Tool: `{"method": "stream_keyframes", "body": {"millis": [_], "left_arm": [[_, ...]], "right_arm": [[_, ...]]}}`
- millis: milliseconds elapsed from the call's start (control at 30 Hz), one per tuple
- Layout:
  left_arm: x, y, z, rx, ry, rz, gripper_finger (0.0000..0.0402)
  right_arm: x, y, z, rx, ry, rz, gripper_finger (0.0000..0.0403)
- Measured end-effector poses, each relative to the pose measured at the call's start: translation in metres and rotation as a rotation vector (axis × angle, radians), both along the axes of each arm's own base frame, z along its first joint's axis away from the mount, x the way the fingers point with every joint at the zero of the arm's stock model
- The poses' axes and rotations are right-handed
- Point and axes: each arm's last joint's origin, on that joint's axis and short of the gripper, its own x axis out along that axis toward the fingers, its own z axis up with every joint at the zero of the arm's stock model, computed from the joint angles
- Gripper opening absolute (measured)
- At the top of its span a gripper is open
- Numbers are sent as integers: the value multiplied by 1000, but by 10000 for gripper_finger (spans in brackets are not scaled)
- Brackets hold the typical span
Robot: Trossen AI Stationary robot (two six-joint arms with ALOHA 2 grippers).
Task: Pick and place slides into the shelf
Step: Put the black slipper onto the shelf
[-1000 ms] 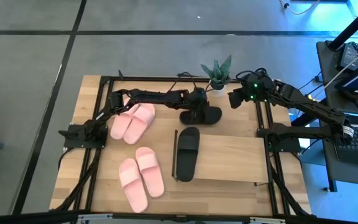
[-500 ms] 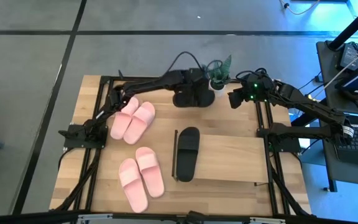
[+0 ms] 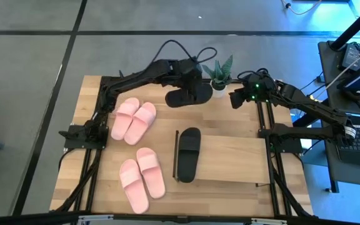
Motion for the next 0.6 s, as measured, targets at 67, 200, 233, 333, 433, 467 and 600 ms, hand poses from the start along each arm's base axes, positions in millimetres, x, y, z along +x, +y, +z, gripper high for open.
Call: {"method": "stream_keyframes", "body": {"millis": [67,200,233,333,433,467,600], "left_arm": [[-7,-13,15,-42,-58,-11,0],[-15,-46,38,-125,-167,-32,0],[-16,-55,42,-141,-192,-30,0],[-16,-83,51,-170,-265,-7,0],[-13,-112,50,-143,-295,61,0],[-12,-122,49,-130,-306,89,0],[-3,-154,44,-132,-415,217,0]], "right_arm": [[0,0,0,1,1,0,165],[0,0,0,6,-2,-5,165],[0,0,0,11,-6,-10,165],[0,0,0,32,-24,-34,165],[1,0,1,61,-65,-73,165],[1,0,1,66,-69,-79,165],[1,0,1,40,-44,-48,165]]}}
